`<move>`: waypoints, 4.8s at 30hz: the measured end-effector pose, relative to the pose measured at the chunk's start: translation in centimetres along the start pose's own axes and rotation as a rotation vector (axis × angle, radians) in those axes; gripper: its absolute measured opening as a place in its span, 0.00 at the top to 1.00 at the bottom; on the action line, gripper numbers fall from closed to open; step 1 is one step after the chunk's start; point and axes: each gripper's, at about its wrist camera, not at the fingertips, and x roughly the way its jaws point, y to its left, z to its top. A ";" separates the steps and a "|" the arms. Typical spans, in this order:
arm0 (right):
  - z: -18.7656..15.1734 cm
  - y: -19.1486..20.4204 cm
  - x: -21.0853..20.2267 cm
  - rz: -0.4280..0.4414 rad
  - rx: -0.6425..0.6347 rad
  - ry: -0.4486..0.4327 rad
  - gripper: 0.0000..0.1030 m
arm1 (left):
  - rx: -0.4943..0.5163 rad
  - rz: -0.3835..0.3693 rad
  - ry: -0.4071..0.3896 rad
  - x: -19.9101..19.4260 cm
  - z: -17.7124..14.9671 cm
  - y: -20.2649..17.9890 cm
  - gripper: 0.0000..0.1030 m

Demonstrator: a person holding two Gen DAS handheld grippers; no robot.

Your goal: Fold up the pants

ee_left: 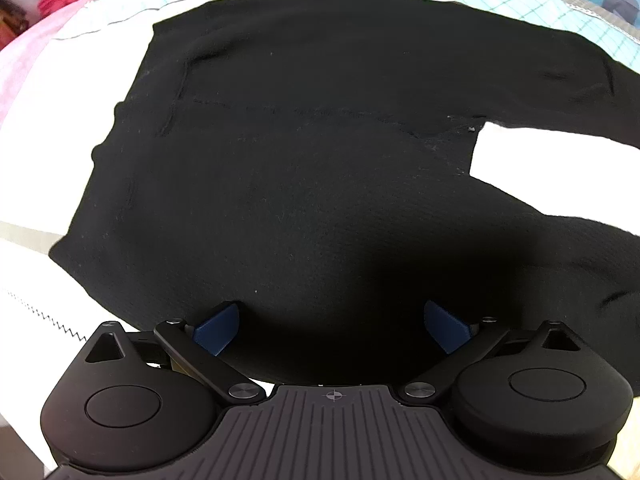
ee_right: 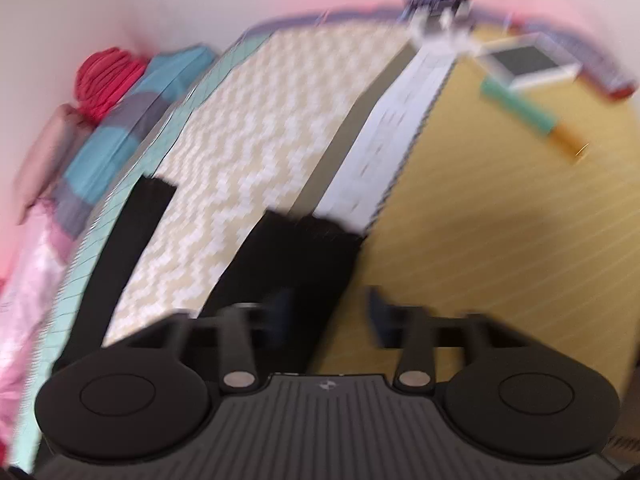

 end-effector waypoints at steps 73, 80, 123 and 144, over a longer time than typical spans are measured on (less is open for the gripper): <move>-33.3 32.5 -6.3 0.918 -1.370 0.457 0.46 | -0.041 -0.003 -0.086 -1.5 -0.7 12.2 0.00; -35.2 31.8 -8.4 1.089 -1.560 0.602 0.35 | -0.123 0.017 -0.137 -2.9 -0.9 15.0 0.00; -38.6 50.6 -0.5 1.048 -1.474 0.355 0.12 | -0.093 -0.037 -0.164 2.2 0.3 13.7 0.00; -22.1 40.8 7.2 0.750 -1.150 0.290 0.09 | -0.093 -0.028 -0.289 3.9 15.9 5.6 0.00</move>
